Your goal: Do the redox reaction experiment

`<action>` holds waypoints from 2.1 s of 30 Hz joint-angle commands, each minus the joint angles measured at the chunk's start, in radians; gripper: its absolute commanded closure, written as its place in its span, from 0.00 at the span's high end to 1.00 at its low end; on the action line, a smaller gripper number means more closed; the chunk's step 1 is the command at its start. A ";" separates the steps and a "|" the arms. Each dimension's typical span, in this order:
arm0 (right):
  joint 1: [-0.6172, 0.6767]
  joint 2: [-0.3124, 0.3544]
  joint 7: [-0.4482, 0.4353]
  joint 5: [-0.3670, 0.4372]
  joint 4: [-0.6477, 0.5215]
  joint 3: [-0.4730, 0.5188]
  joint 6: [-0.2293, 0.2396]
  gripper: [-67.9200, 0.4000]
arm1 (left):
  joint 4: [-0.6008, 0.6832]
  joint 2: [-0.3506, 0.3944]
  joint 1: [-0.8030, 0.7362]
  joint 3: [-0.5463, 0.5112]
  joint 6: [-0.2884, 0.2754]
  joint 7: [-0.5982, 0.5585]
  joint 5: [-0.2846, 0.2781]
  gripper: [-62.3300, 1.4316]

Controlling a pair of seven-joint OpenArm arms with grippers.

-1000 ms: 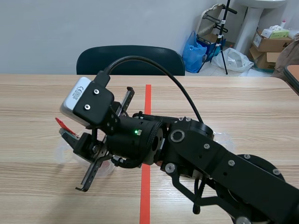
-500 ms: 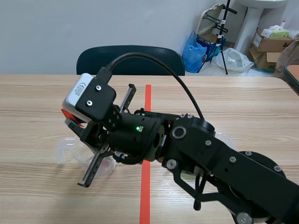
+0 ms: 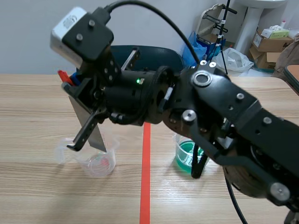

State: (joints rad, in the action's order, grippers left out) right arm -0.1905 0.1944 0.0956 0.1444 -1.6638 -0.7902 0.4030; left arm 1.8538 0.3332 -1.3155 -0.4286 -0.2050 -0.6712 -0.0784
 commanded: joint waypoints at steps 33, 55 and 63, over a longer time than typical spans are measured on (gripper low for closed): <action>-0.111 -0.001 0.280 0.269 -0.195 0.071 0.039 0.01 | 0.011 -0.002 -0.001 0.000 0.001 -0.021 -0.006 1.00; -0.108 -0.001 0.280 0.309 -0.194 0.071 0.039 0.01 | 0.011 -0.002 -0.001 0.000 0.001 -0.021 -0.006 1.00; -0.108 -0.001 0.280 0.309 -0.194 0.071 0.039 0.01 | 0.011 -0.002 -0.001 0.000 0.001 -0.021 -0.006 1.00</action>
State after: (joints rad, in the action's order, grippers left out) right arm -0.2871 0.1940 0.3912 0.4389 -1.8496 -0.7227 0.4461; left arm 1.8538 0.3332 -1.3155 -0.4286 -0.2050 -0.6712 -0.0784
